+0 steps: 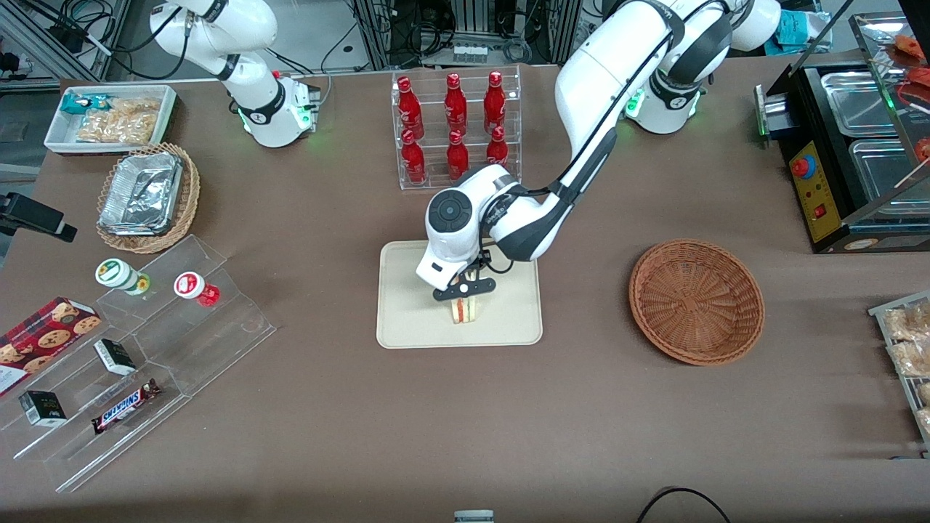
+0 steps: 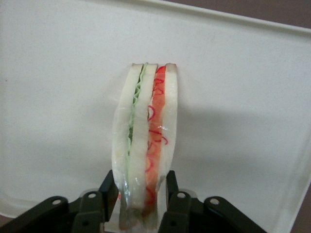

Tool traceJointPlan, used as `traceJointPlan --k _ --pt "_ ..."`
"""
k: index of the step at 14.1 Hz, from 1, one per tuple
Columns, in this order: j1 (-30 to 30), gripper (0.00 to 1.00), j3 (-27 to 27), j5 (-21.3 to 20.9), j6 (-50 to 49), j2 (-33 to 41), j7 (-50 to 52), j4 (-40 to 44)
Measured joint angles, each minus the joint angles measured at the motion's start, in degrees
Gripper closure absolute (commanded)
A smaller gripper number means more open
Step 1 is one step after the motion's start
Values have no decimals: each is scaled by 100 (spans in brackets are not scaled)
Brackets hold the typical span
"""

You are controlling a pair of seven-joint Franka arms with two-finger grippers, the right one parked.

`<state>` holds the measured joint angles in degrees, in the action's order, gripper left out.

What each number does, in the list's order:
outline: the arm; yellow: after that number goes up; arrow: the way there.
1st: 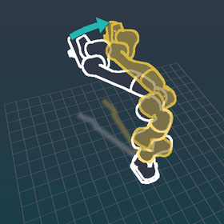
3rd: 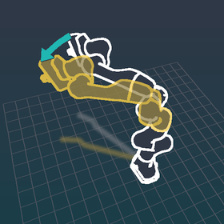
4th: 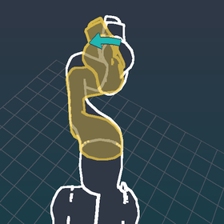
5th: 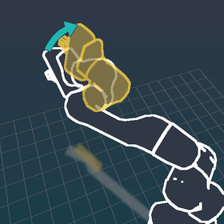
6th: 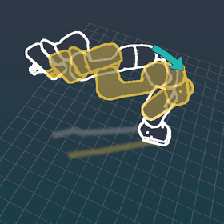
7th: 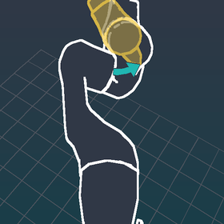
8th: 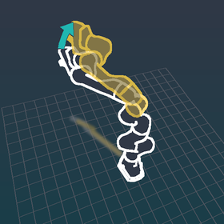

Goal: Place sandwich from basket to tray

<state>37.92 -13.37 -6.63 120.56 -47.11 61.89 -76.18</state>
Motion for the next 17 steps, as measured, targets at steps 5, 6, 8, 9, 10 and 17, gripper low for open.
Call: traceJointPlan --k 5,6,8,9,10,17 --pt "-83 0 66 -52 -627 601 213 130" --pt "-157 0 87 -52 -954 762 276 132" --pt "-438 0 114 -53 -1459 1016 282 103" --pt "-607 0 118 -56 -1621 1130 204 -2" --pt "-800 0 123 -57 -1690 1281 38 -211" --pt "-2176 0 137 33 -1737 2867 -1883 -1844"
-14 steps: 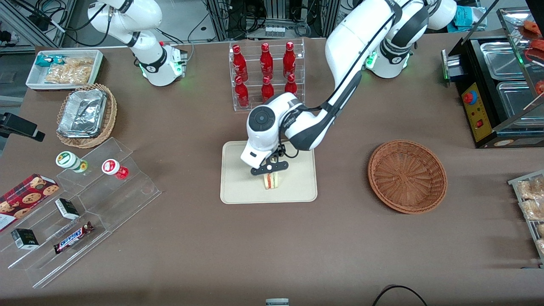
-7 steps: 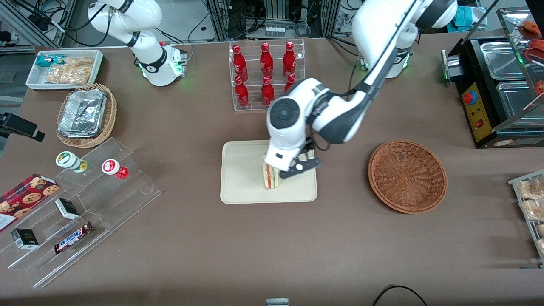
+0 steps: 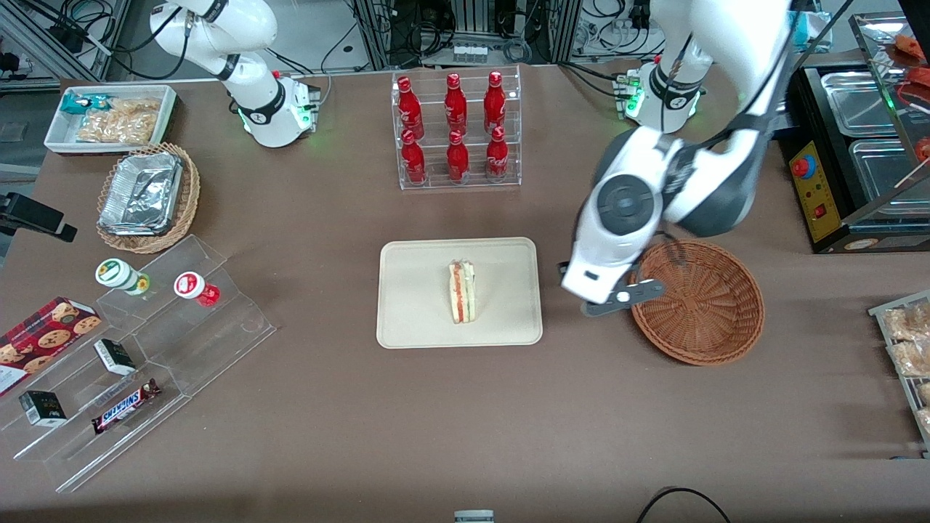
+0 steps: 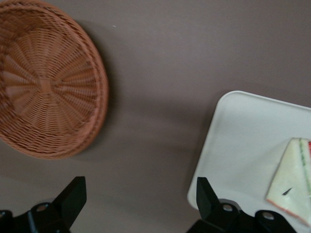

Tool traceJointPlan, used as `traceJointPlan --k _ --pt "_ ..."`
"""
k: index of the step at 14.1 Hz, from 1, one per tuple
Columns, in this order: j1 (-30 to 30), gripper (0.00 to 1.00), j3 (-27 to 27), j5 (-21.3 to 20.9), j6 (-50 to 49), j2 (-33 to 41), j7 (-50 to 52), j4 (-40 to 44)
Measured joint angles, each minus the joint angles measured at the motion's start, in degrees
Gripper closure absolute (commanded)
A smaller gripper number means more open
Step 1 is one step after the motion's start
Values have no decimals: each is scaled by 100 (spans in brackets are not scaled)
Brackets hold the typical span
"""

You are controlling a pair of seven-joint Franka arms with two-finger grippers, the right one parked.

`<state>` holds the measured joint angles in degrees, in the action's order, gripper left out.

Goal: Place sandwich from basket to tray

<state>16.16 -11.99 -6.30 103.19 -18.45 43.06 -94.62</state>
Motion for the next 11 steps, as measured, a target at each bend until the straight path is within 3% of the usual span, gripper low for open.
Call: traceJointPlan --k 5,11 --pt "-1026 0 6 488 -890 1111 -1880 -586" --pt "-1965 0 19 523 -1405 1872 -3438 -570"
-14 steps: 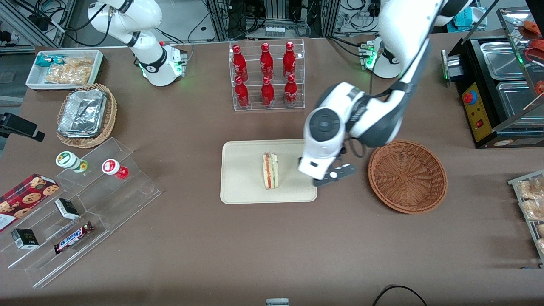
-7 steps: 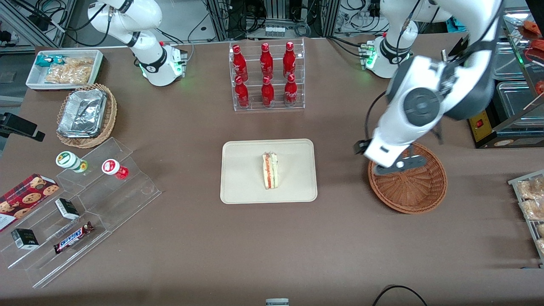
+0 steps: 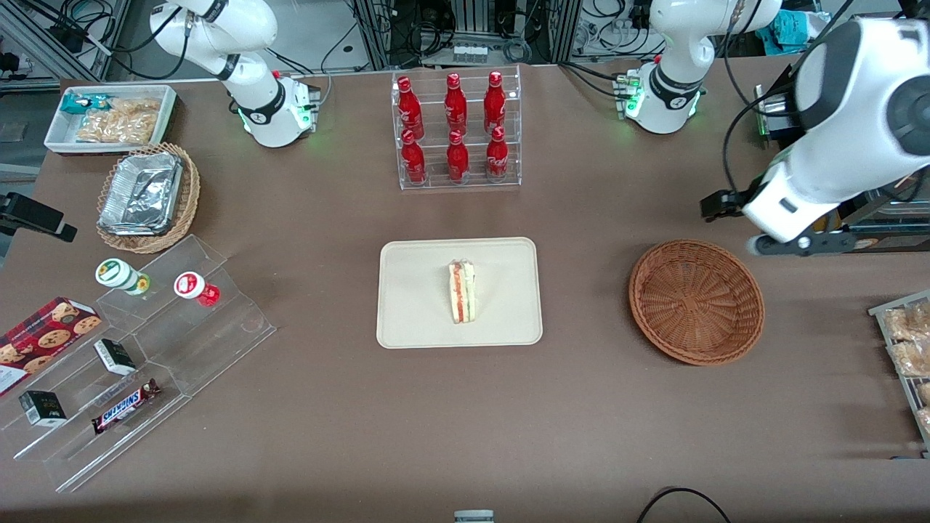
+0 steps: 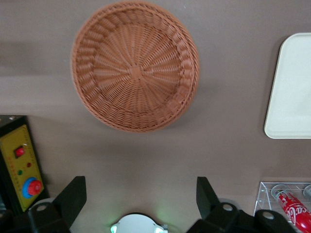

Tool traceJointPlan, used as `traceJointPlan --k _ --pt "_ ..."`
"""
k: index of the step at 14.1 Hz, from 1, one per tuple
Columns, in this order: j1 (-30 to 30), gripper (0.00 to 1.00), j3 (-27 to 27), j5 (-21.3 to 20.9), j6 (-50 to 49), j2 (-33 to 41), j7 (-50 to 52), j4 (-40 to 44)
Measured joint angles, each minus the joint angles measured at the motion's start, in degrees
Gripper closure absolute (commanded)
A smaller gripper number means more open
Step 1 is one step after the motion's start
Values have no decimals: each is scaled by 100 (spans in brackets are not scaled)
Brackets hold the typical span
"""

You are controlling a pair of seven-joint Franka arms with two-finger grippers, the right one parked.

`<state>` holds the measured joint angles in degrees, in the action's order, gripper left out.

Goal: Place sandwich from basket to tray

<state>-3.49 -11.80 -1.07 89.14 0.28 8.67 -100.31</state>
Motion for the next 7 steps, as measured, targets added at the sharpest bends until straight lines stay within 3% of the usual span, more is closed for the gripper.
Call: traceJointPlan --k 7 --pt "-71 0 311 -131 7 197 -122 407"
